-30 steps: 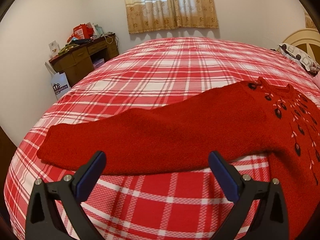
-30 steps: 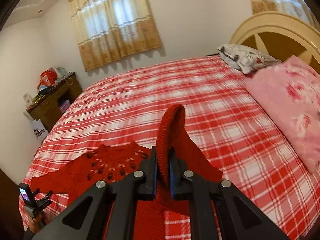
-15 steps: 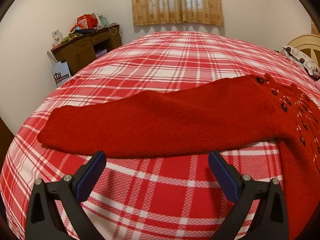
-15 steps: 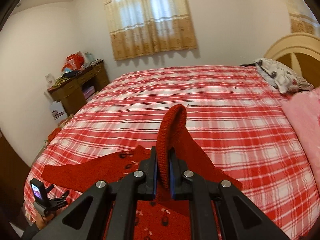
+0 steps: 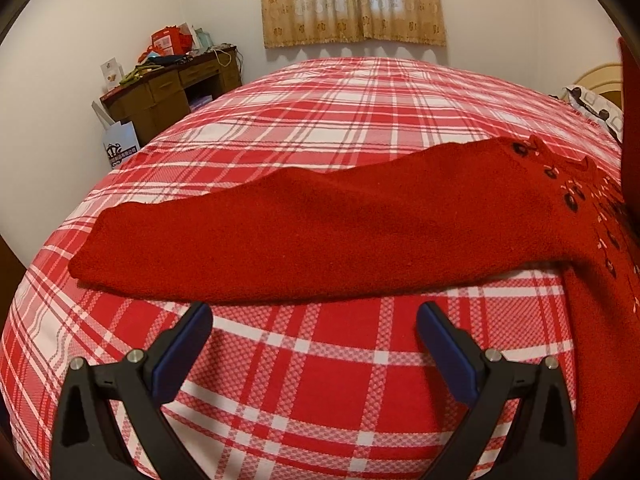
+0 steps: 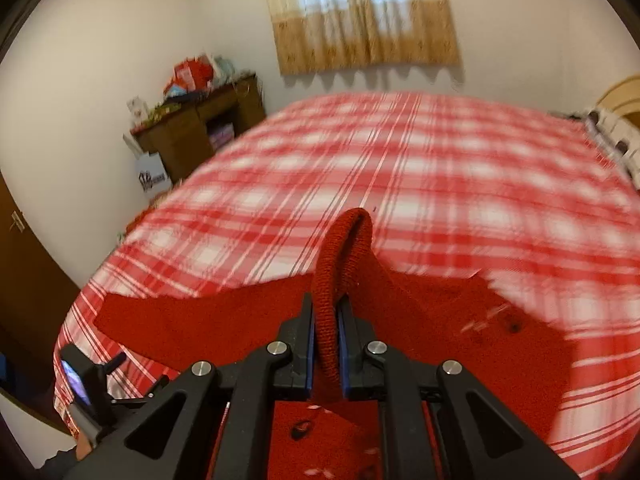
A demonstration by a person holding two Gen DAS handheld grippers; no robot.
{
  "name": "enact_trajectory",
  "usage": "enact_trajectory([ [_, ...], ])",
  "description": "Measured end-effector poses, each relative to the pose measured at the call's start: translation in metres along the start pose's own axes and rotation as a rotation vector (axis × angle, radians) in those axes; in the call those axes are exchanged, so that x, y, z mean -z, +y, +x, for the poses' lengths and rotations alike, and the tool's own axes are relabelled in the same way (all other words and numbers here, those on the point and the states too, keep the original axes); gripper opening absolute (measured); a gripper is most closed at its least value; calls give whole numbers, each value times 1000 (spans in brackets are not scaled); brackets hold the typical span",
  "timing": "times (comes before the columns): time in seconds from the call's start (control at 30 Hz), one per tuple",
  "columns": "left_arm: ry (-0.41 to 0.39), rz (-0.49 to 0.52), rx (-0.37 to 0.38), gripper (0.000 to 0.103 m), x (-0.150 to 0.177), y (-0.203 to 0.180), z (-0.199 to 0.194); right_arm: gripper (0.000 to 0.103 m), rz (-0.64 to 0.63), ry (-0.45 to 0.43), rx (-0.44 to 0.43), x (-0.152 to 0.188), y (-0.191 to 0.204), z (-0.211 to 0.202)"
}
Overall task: Fold small clothes
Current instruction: 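Lift the sleeve with the right tool and fold it across the sweater body, then open the right tool to release the sleeve while the left tool approaches the other cuff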
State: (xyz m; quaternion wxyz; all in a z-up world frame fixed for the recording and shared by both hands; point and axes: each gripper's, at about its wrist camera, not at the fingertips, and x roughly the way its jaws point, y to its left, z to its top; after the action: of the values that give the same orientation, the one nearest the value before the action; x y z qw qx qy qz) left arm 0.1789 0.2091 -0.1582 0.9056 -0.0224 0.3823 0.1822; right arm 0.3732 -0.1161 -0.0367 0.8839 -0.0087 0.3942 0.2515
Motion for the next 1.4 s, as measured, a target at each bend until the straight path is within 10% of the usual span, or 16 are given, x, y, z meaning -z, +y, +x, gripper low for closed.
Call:
enact_trajectory([
  [0.27, 2, 12, -8, 103, 4, -4, 2, 14, -47, 222, -62, 66, 45, 116],
  [0.4, 0, 4, -2, 103, 6, -2, 1, 68, -80, 240, -204, 82, 56, 106],
  [0.73, -6, 17, -27, 103, 7, -9, 0, 68, 106, 123, -73, 80, -25, 58],
  [0.97, -2, 31, -53, 103, 8, -11, 1, 70, -61, 196, -59, 96, 40, 100],
  [1.07, 9, 8, -30, 103, 7, -7, 2, 70, -19, 202, -191, 95, 39, 85],
  [1.4, 34, -43, 47, 103, 6, 2, 8, 70, 177, 102, 277, 105, -101, 10],
])
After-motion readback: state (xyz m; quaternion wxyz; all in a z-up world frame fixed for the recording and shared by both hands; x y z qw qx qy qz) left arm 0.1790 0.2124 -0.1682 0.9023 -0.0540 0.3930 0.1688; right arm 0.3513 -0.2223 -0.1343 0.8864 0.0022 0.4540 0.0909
